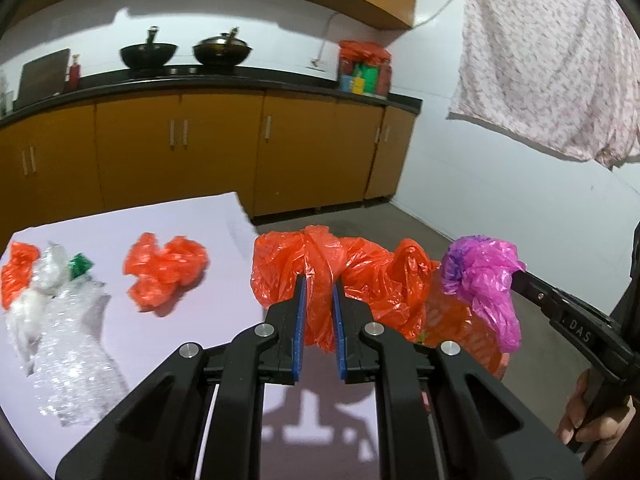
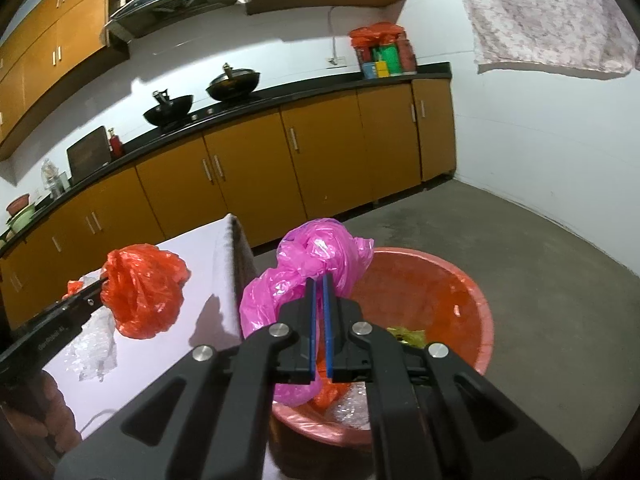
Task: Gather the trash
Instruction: 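Carry the red bag over the orange basket with the left gripper while the right carries the pink bag there, then open the left gripper to drop the red bag while the right drops the pink bag into the basket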
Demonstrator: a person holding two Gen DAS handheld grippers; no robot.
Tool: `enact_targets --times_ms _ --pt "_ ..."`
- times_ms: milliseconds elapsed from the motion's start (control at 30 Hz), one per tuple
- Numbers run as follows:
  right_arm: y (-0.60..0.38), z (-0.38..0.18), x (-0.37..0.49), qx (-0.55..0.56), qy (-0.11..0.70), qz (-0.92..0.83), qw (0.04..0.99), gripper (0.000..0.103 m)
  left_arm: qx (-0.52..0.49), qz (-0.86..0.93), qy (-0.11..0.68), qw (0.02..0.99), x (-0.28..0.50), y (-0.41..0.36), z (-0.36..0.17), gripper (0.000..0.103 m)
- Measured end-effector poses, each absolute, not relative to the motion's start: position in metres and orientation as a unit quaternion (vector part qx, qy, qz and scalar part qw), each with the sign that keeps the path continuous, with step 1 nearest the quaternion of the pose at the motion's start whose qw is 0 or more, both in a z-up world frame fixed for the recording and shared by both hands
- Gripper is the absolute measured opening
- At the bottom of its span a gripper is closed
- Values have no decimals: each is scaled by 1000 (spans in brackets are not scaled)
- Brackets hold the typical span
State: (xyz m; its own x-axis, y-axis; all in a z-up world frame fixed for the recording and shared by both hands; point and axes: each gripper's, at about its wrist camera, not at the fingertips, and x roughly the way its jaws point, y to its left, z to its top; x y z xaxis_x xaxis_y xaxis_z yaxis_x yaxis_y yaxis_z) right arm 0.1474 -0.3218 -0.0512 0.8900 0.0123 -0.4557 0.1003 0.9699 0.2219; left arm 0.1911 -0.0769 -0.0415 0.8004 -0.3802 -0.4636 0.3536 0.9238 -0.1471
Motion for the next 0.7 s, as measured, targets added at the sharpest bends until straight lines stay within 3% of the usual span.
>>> enact_targets --times_ms 700 --pt "-369 -67 154 149 229 -58 960 5 7 -244 269 932 204 -140 -60 13"
